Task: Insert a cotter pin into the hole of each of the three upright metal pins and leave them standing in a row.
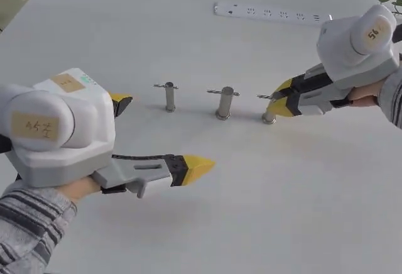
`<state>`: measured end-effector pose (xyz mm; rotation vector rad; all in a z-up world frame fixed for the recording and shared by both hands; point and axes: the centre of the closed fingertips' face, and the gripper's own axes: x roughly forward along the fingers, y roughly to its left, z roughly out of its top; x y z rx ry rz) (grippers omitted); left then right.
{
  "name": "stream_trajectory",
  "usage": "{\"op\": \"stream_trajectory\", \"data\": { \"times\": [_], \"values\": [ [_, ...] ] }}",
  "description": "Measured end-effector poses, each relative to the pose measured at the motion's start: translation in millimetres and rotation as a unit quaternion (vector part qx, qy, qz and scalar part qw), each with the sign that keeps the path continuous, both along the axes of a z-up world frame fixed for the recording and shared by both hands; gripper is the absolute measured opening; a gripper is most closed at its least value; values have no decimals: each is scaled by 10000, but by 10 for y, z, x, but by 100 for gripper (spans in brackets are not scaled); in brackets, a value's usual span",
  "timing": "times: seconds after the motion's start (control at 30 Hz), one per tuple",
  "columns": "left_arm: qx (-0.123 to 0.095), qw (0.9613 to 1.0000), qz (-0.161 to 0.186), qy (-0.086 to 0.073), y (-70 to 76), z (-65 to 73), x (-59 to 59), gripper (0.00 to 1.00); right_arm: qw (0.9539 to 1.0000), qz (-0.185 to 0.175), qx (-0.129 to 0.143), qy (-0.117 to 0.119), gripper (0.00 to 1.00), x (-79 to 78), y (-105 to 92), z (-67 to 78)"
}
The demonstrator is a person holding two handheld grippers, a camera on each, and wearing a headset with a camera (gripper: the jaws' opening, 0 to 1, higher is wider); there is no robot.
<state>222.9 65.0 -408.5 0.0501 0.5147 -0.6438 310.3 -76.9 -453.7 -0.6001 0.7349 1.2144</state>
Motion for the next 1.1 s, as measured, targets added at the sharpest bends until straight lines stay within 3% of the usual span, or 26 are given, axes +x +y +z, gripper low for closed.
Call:
{"op": "stream_trajectory", "data": {
  "times": [0.3,0.6,0.73,0.93,1.1],
  "values": [
    [-45,9999,7,128,-28,-27,2,98,10000,47,7,25,9,-16,0,8],
    [49,9998,-33,205,-23,-72,-13,99,9995,199,-156,-163,10,-30,-11,-54],
    [6,9998,5,212,-5,-56,12,99,9994,149,-207,-251,17,-7,-30,-36],
    [-22,9998,105,167,13,5,69,99,9984,-472,158,-256,28,8,-51,118],
    [-82,9994,289,147,67,49,117,99,9911,-1255,444,58,35,-63,-105,194]
  ]
}}
